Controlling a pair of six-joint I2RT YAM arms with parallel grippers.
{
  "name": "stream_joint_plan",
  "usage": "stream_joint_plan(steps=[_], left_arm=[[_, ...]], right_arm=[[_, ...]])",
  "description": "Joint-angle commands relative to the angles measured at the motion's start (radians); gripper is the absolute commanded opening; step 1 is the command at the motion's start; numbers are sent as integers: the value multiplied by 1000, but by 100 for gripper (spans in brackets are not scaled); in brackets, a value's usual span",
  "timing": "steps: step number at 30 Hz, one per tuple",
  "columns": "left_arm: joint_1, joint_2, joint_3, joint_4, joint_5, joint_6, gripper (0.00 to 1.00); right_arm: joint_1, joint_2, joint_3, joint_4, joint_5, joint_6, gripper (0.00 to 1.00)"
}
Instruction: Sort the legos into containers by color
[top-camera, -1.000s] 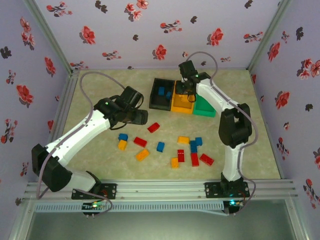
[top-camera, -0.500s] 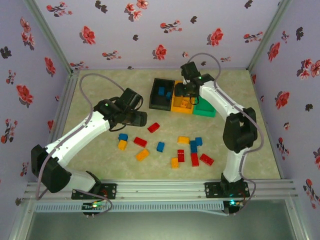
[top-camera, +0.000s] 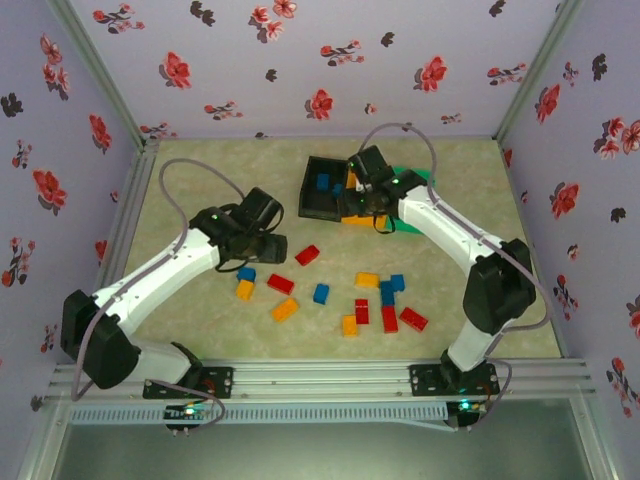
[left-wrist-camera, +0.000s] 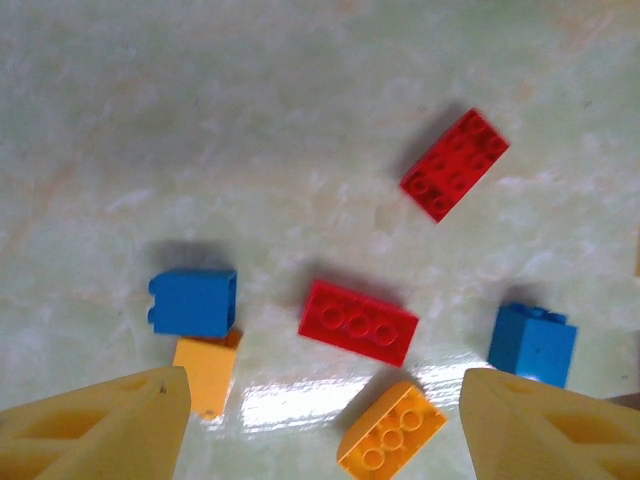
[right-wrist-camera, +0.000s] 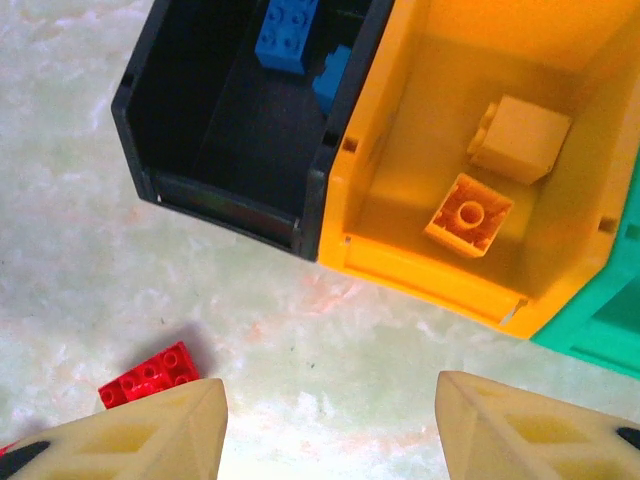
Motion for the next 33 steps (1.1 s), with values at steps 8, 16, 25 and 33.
stream_joint_plan(steps=[8, 16, 25, 33], left_arm=[[66, -56, -199, -83, -19, -122, 73], [108, -9, -270, -47, 30, -58, 74], [114, 93, -283, 30, 64, 28, 71], [124, 151, -300, 77, 82, 68, 66]], right_arm=[[23, -67, -93, 35, 32, 55, 58], [25, -76, -118, 37, 32, 66, 57], [25, -100, -145, 32, 44, 79, 57], [26, -137, -186, 40, 51, 96, 57]])
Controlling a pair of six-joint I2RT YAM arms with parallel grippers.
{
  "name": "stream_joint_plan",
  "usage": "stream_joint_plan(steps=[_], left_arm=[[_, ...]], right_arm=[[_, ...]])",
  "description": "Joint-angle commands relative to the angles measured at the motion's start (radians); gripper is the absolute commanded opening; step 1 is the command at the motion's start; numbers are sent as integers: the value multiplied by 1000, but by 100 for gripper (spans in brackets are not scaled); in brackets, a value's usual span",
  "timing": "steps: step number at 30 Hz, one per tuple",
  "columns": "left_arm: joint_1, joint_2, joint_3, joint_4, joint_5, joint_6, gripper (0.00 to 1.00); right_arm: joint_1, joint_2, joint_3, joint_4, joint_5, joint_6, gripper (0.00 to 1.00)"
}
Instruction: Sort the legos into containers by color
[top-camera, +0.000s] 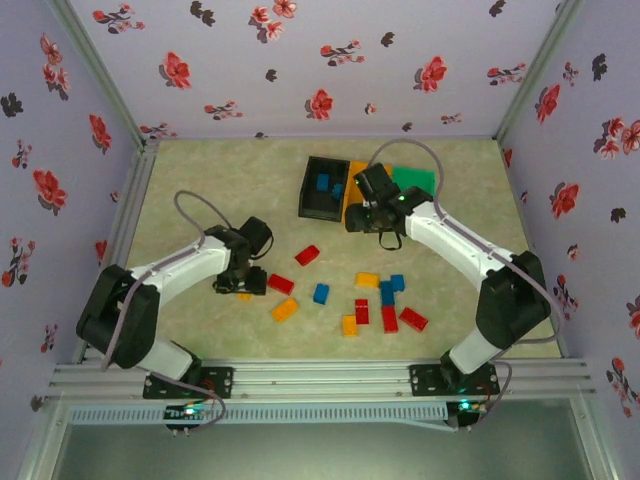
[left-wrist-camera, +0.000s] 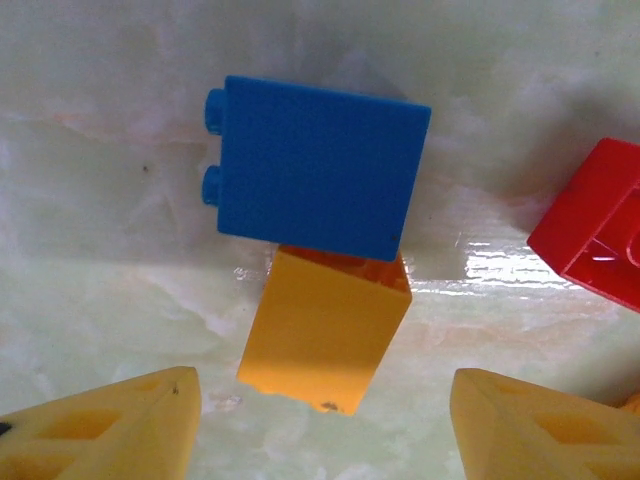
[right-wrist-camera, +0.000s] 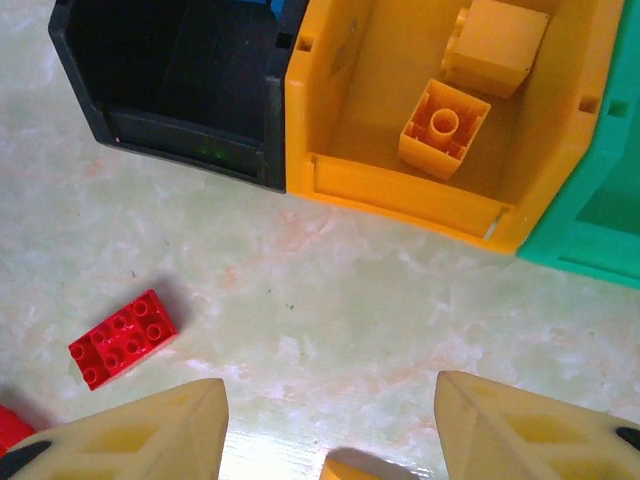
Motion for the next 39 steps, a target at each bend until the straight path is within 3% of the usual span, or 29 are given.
stream_joint_plan(steps=[1, 13, 26, 39], left_arm=[[10, 26, -20, 20, 19, 38, 65], [31, 41, -38, 50, 11, 46, 54], [31, 4, -3, 12, 8, 58, 32], [20, -46, 335, -97, 25, 123, 30]], right_arm=[[5, -33, -18, 9, 29, 23, 57], [6, -57, -33, 1, 37, 26, 56], [4, -96, -58, -13, 74, 22, 55], [-67, -248, -181, -26, 95, 21, 56]])
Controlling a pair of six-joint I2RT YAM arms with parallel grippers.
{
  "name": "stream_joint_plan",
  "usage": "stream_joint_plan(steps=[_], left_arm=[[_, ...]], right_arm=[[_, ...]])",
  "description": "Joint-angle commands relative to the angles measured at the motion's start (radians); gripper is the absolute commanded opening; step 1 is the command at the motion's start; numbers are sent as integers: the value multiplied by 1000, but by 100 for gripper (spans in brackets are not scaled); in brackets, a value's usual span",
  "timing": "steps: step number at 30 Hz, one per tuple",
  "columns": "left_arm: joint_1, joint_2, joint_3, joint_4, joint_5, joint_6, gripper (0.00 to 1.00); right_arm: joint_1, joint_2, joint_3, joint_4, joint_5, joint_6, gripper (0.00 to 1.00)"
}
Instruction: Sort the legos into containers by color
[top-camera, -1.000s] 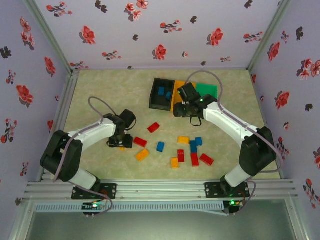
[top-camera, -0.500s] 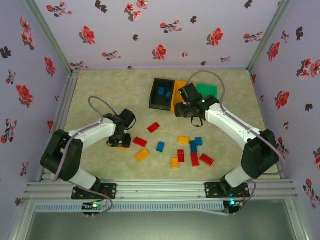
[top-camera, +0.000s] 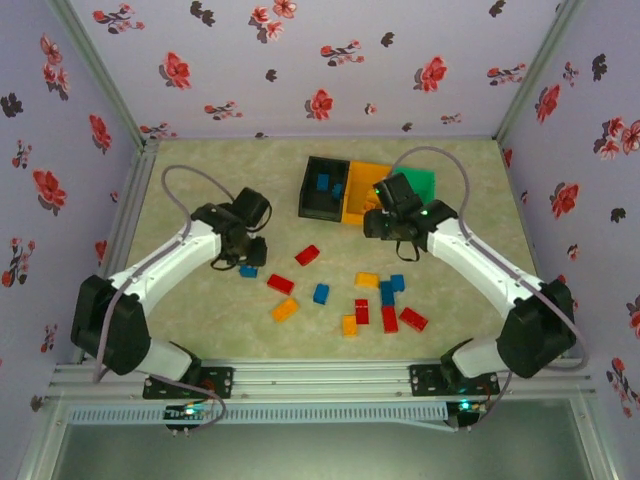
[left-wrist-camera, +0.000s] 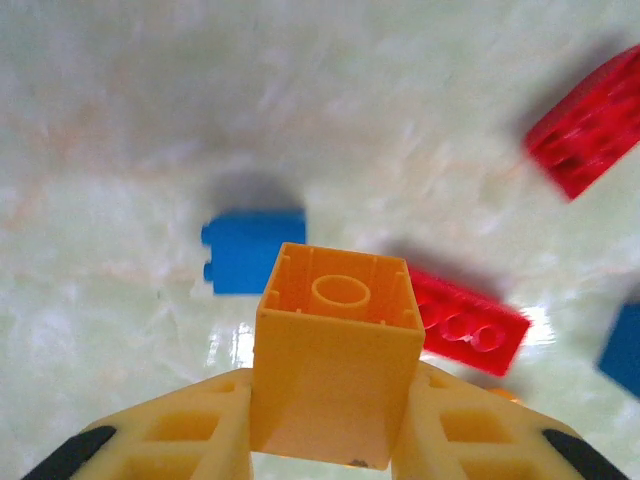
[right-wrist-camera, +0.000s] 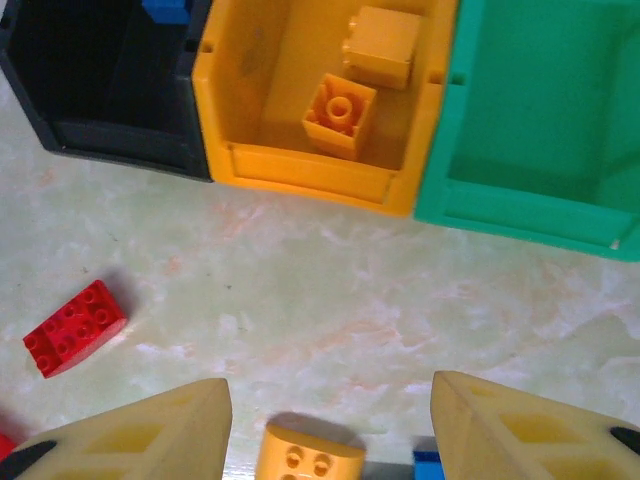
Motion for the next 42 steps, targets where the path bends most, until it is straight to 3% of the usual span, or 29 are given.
stream_joint_plan(steps=[1, 17, 31, 38, 40, 42], left_arm=[[-4, 13, 105, -42, 18, 49, 30], [-113, 397, 595, 122, -15, 7, 29], [-161, 839, 1080, 196, 94, 3, 29], [-160, 969, 1213, 228, 144, 16, 30], [-159, 998, 1248, 218, 144, 15, 35], [-160, 1016, 1276, 203, 144, 14, 50]], right_arm=[[-22, -60, -45, -23, 30, 10, 56], [-67, -211, -140, -62, 52, 22, 56], [-69, -243, -173, -74, 54, 44, 56], [-69, -264, -191, -88, 68, 41, 56], [-70, -264, -193, -88, 71, 42, 56], [-70, -261, -194, -88, 71, 41, 56]])
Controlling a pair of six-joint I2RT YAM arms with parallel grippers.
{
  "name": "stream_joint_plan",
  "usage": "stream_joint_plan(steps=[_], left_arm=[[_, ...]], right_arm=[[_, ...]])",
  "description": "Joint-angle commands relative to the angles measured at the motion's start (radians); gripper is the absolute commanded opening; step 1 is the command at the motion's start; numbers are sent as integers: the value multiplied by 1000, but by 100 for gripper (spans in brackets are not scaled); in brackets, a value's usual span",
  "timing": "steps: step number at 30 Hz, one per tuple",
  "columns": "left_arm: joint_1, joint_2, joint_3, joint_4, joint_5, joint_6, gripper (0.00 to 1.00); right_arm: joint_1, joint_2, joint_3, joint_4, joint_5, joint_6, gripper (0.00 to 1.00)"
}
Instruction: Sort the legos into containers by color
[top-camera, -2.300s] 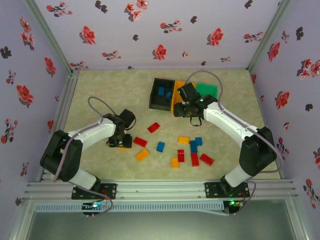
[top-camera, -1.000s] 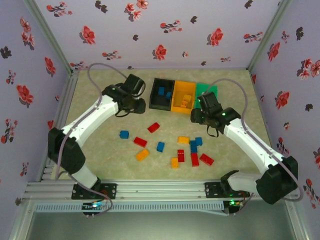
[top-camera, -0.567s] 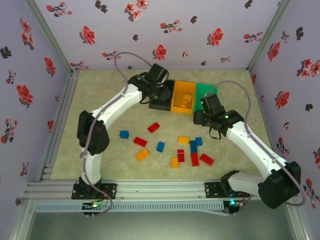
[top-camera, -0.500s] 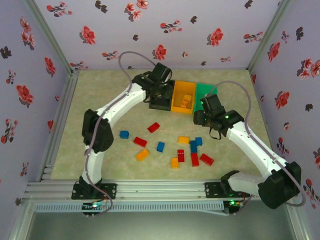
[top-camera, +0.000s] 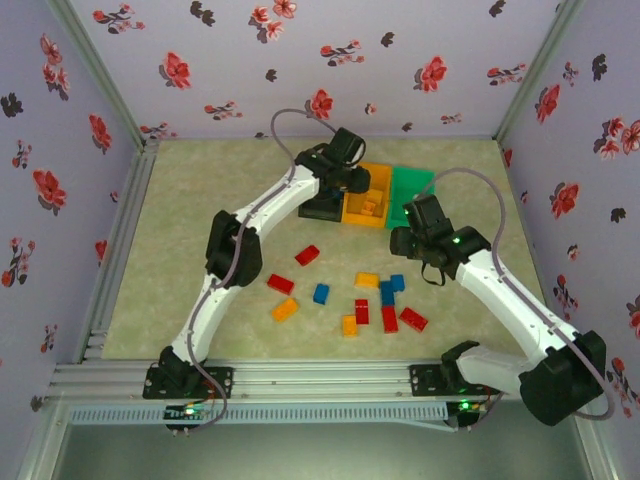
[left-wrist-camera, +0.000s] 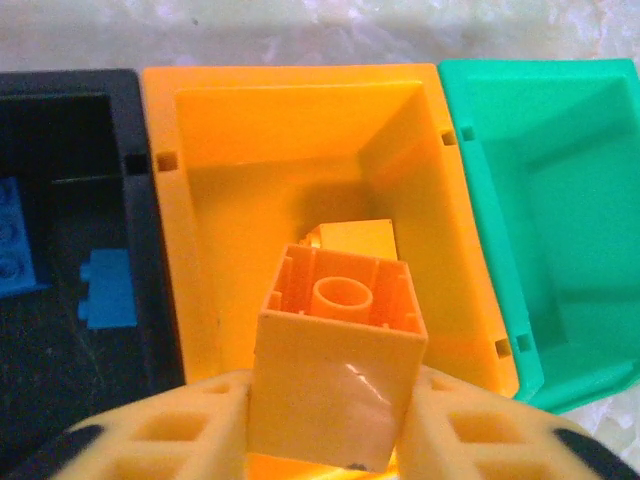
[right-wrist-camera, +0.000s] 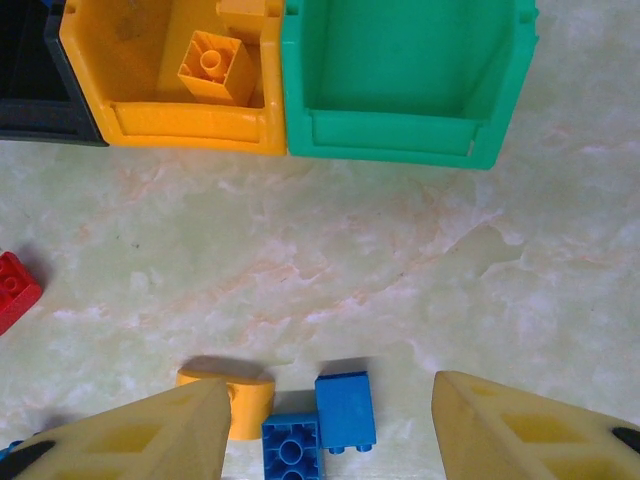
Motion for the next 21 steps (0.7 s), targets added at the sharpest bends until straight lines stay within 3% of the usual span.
stream_joint_plan(steps=[1, 5, 14, 21], left_arm=[[0, 30, 71, -4, 21, -4, 56], [-1, -22, 25, 15, 10, 2, 62], [1, -292, -240, -2, -67, 46, 63], [4, -576, -636, 69, -107, 29, 63]], right_arm=[[-8, -16, -16, -20, 31, 10, 56], [-10, -4, -12, -19, 31, 7, 56], [-10, 35, -12, 5, 9, -5, 57], [8, 81, -29, 70, -66, 3, 56]])
